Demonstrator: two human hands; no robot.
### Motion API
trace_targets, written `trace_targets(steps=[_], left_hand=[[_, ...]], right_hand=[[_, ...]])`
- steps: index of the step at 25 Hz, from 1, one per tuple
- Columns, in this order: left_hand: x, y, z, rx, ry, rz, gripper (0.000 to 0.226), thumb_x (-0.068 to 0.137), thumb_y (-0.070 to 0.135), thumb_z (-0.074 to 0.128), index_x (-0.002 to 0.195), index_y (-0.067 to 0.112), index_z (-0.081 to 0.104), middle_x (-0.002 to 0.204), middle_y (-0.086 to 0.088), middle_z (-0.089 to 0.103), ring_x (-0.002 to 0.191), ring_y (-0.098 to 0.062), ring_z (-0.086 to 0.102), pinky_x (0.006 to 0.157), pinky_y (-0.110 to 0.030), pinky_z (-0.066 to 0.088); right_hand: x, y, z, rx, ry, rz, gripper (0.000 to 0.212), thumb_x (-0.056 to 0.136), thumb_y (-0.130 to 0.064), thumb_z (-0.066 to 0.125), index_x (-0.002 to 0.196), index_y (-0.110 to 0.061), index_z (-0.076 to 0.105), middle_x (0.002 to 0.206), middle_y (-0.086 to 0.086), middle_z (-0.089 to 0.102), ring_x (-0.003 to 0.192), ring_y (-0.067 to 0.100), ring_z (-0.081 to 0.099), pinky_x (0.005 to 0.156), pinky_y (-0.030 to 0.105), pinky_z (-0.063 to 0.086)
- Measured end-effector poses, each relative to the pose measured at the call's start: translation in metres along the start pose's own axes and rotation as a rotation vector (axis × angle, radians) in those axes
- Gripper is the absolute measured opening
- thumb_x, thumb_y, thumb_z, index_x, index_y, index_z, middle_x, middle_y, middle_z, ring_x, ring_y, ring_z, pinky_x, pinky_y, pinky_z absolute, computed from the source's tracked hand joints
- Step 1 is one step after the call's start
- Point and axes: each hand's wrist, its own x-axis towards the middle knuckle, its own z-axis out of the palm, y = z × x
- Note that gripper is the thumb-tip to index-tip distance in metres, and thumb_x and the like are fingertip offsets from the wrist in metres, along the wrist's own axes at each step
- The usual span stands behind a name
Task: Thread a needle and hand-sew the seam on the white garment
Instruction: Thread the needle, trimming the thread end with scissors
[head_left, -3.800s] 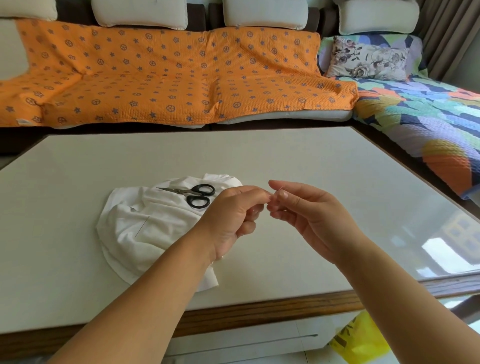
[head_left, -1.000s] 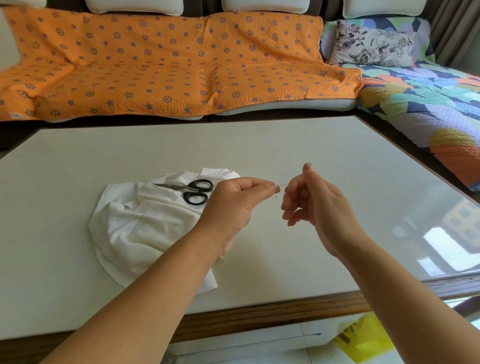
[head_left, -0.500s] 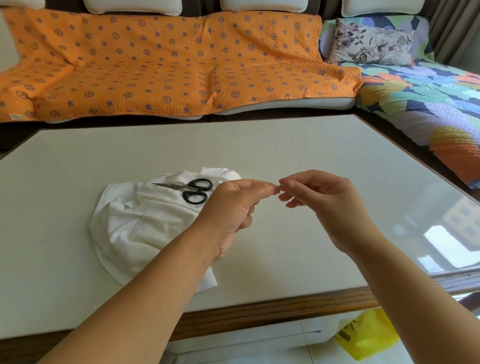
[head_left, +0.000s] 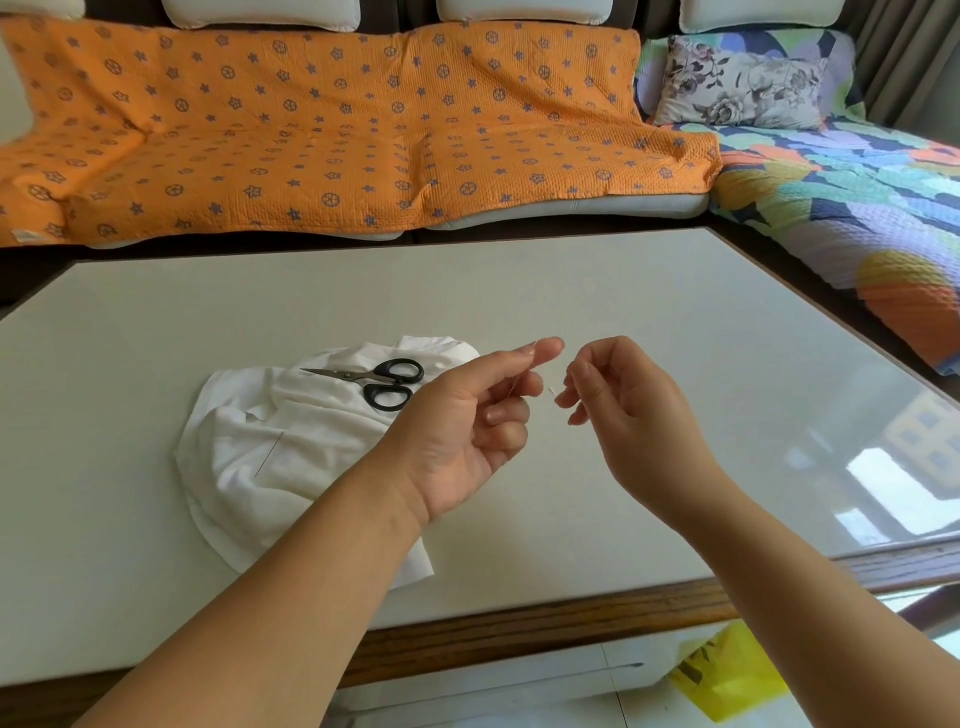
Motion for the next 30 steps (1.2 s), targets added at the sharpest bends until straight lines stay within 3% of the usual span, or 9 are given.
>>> trace_targets(steps=[3, 5, 7, 12, 15, 18, 20, 23, 30], left_hand=[[-0.001, -0.002, -0.001, 0.318, 0.096, 0.141, 0.021, 0.089, 0.012, 0.063, 0.102, 0.017, 0.078, 0.064, 0.014, 0.056, 0.054, -0.006, 0.031, 0.049, -0.014, 0.027], [-0.004, -0.005, -0.001, 0.681, 0.156, 0.299, 0.019, 0.089, 0.015, 0.067, 0.101, 0.025, 0.078, 0.051, 0.022, 0.05, 0.051, -0.002, 0.039, 0.053, -0.01, 0.032], [-0.003, -0.009, -0.001, 0.828, 0.173, 0.43, 0.012, 0.087, 0.023, 0.073, 0.097, 0.026, 0.078, 0.047, 0.023, 0.048, 0.049, -0.001, 0.039, 0.053, -0.007, 0.032], [0.001, -0.012, -0.004, 0.806, 0.173, 0.412, 0.012, 0.087, 0.036, 0.071, 0.087, 0.025, 0.078, 0.065, 0.015, 0.061, 0.056, 0.0, 0.047, 0.059, -0.011, 0.039], [0.002, -0.012, -0.006, 0.704, 0.131, 0.314, 0.012, 0.091, 0.03, 0.066, 0.09, 0.023, 0.076, 0.072, 0.012, 0.064, 0.056, -0.004, 0.044, 0.06, -0.016, 0.038], [0.003, -0.011, -0.007, 0.52, 0.099, 0.257, 0.012, 0.092, 0.022, 0.065, 0.089, 0.019, 0.076, 0.072, 0.007, 0.062, 0.06, -0.01, 0.042, 0.063, -0.023, 0.039], [0.003, -0.01, -0.007, 0.441, 0.082, 0.239, 0.014, 0.092, 0.018, 0.064, 0.085, 0.018, 0.076, 0.07, 0.004, 0.06, 0.059, -0.009, 0.041, 0.06, -0.021, 0.038], [0.002, -0.008, -0.006, 0.422, 0.058, 0.213, 0.012, 0.093, 0.016, 0.062, 0.088, 0.015, 0.073, 0.059, 0.014, 0.056, 0.055, -0.004, 0.04, 0.055, -0.017, 0.035], [0.002, -0.011, -0.006, 0.57, 0.15, 0.288, 0.013, 0.093, 0.019, 0.064, 0.082, 0.02, 0.073, 0.065, 0.015, 0.06, 0.056, -0.002, 0.046, 0.063, -0.023, 0.039]], right_hand=[[-0.001, 0.001, 0.001, -0.058, 0.004, -0.035, 0.01, 0.1, -0.018, 0.048, 0.093, -0.016, 0.055, 0.087, -0.002, 0.065, 0.076, -0.001, 0.062, 0.065, 0.011, 0.047], [-0.002, 0.0, 0.001, -0.083, 0.008, -0.066, 0.01, 0.099, -0.017, 0.048, 0.091, -0.019, 0.055, 0.086, -0.004, 0.064, 0.077, 0.001, 0.061, 0.066, 0.013, 0.048], [-0.001, 0.0, 0.001, -0.116, 0.016, -0.092, 0.014, 0.098, -0.016, 0.05, 0.087, -0.024, 0.053, 0.085, -0.007, 0.062, 0.076, 0.007, 0.06, 0.066, 0.016, 0.048], [-0.002, -0.004, -0.001, -0.12, -0.013, -0.044, 0.019, 0.098, -0.018, 0.052, 0.083, -0.029, 0.053, 0.075, -0.011, 0.06, 0.07, 0.006, 0.059, 0.064, 0.014, 0.047], [-0.001, -0.007, -0.003, 0.128, -0.058, 0.084, 0.013, 0.099, -0.016, 0.051, 0.093, -0.02, 0.062, 0.074, -0.007, 0.066, 0.066, 0.004, 0.062, 0.064, 0.017, 0.051], [0.002, -0.008, -0.009, 0.445, -0.197, 0.259, 0.022, 0.098, -0.015, 0.053, 0.115, -0.013, 0.066, 0.092, 0.007, 0.072, 0.082, 0.018, 0.067, 0.076, 0.03, 0.057], [0.002, -0.008, -0.012, 0.509, -0.271, 0.301, 0.028, 0.087, -0.021, 0.062, 0.11, -0.009, 0.071, 0.099, 0.016, 0.072, 0.086, 0.02, 0.066, 0.081, 0.032, 0.056], [0.002, -0.008, -0.009, 0.514, -0.224, 0.304, 0.03, 0.072, -0.028, 0.07, 0.094, -0.009, 0.077, 0.082, 0.01, 0.073, 0.079, 0.017, 0.066, 0.076, 0.027, 0.055], [0.0, -0.006, 0.001, 0.484, -0.028, 0.385, 0.011, 0.083, -0.012, 0.073, 0.08, -0.002, 0.071, 0.066, 0.005, 0.068, 0.062, 0.011, 0.063, 0.064, 0.023, 0.05]])
